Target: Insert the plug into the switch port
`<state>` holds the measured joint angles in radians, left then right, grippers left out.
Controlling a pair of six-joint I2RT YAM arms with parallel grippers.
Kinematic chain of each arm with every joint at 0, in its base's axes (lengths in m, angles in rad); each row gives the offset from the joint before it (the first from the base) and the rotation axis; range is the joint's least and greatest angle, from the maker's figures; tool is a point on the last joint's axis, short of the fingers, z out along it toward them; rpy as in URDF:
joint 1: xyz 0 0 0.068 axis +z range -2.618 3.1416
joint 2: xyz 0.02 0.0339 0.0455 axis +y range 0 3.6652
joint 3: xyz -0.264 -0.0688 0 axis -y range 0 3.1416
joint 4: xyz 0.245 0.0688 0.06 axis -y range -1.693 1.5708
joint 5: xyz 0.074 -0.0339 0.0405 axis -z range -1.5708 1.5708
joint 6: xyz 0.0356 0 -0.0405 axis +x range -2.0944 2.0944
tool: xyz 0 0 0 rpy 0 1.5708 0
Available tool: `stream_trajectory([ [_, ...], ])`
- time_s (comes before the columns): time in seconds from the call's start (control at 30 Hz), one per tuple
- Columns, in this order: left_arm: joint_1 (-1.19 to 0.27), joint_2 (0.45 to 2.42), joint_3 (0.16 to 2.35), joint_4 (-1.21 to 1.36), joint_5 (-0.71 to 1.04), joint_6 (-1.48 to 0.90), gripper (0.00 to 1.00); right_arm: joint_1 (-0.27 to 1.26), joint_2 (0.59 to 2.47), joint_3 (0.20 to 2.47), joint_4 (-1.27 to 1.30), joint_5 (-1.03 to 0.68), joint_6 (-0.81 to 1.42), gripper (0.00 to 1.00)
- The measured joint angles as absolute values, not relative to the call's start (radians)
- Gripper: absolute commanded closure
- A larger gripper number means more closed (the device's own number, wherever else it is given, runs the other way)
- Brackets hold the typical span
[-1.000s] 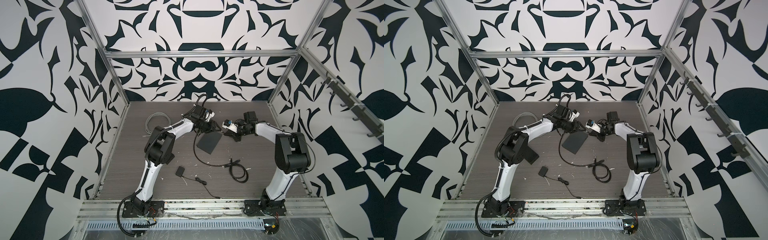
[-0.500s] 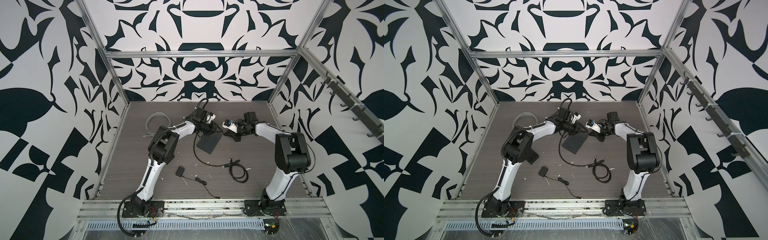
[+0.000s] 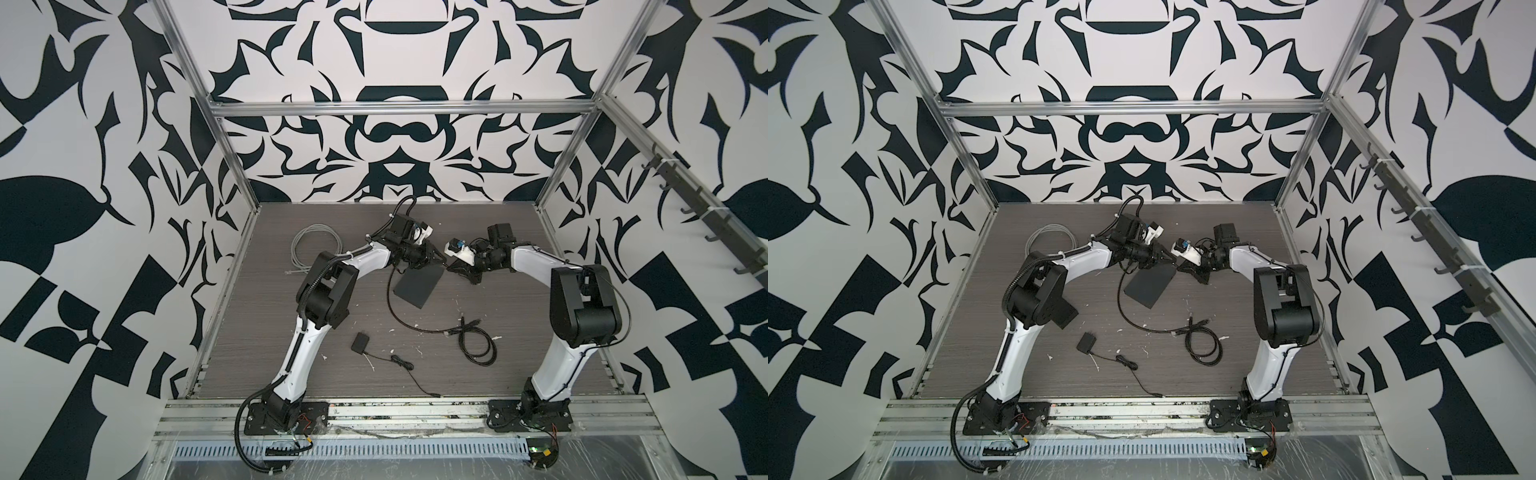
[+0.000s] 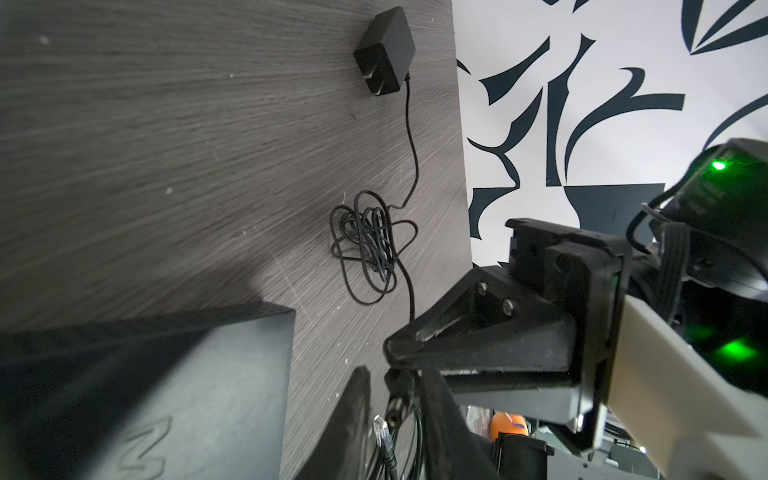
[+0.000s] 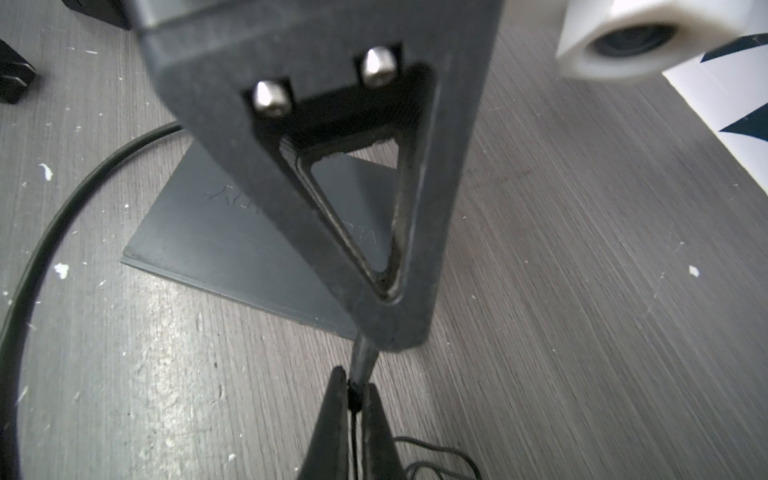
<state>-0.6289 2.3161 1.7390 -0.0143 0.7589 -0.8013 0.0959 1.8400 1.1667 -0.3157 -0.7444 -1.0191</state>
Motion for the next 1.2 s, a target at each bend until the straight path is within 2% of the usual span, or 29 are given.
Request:
stream_trajectory([
  [0.47,-0.631,2.317,1.739,-0.007,0.773,-0.812,0.84,0.099,1.840,1.167,-0.312,-0.744,-1.000,1.00],
  [0.67,-0.633,2.317,1.739,-0.007,0.776,-0.812,0.91,0.100,1.841,1.167,-0.312,-0.739,-0.992,1.00],
  [0.77,-0.633,2.317,1.739,-0.007,0.777,-0.812,0.92,0.100,1.841,1.167,-0.311,-0.738,-0.984,0.94],
  [0.83,-0.633,2.317,1.739,-0.007,0.776,-0.813,0.93,0.100,1.840,1.167,-0.308,-0.736,-0.970,0.84],
  [0.93,-0.633,2.317,1.739,-0.006,0.777,-0.818,0.93,0.097,1.839,1.148,-0.279,-0.738,-0.955,0.75],
  [1.03,-0.633,2.317,1.739,0.004,0.781,-0.832,0.93,0.079,1.818,1.075,-0.221,-0.772,-0.932,0.71],
  [1.2,-0.629,2.317,1.738,0.039,0.792,-0.860,0.93,0.032,1.782,1.002,-0.130,-0.857,-0.877,0.69],
])
